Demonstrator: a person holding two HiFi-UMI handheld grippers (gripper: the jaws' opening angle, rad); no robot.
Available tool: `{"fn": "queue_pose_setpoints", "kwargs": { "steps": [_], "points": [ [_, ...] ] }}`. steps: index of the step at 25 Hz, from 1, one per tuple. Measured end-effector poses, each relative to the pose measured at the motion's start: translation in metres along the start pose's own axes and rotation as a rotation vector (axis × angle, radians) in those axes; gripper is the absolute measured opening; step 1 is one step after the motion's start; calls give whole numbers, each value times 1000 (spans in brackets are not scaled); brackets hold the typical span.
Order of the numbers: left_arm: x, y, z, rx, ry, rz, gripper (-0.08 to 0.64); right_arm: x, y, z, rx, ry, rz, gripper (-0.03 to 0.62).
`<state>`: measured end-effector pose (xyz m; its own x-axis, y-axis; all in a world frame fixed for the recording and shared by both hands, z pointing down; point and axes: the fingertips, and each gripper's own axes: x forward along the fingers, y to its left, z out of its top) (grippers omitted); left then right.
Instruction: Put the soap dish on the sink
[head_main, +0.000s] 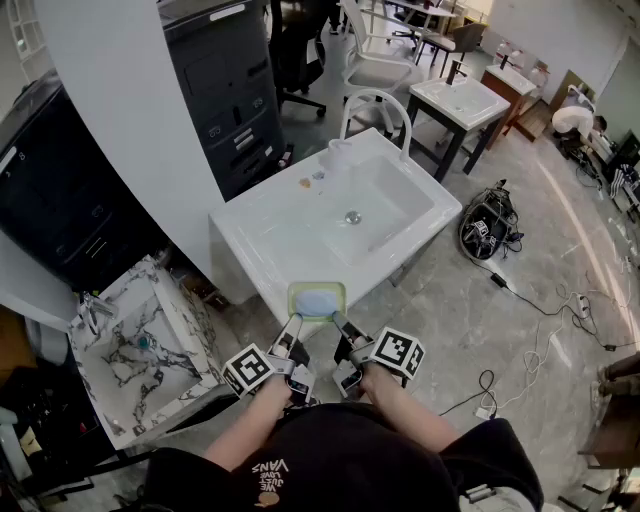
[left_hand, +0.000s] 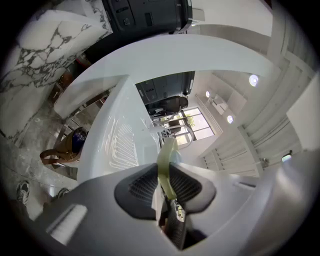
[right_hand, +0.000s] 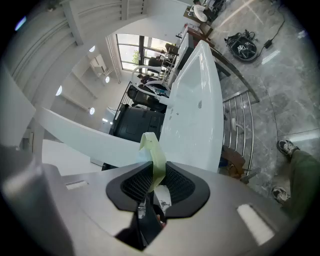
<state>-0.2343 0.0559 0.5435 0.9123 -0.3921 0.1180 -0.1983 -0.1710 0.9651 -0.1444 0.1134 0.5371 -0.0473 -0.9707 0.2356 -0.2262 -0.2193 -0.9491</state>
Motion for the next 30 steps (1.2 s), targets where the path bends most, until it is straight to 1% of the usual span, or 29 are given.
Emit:
{"fn": "queue_pose_setpoints", "kwargs": {
  "steps": [8, 14, 18, 23, 30],
  "points": [
    [1, -2, 2, 10, -10, -15, 120, 2, 2, 2, -2, -11, 22, 78],
    [18, -5, 5, 14, -29, -9, 120, 12, 2, 20, 6, 6, 31, 78],
    [39, -8, 4, 14, -62, 4, 121, 22, -2, 42, 7, 48, 37, 78],
    [74, -12, 2, 7, -124, 20, 120, 37, -7, 79, -10, 118, 40, 78],
    [125, -20, -8, -19, -245, 41, 120, 55, -15, 136, -51, 240, 56, 78]
  ]
}}
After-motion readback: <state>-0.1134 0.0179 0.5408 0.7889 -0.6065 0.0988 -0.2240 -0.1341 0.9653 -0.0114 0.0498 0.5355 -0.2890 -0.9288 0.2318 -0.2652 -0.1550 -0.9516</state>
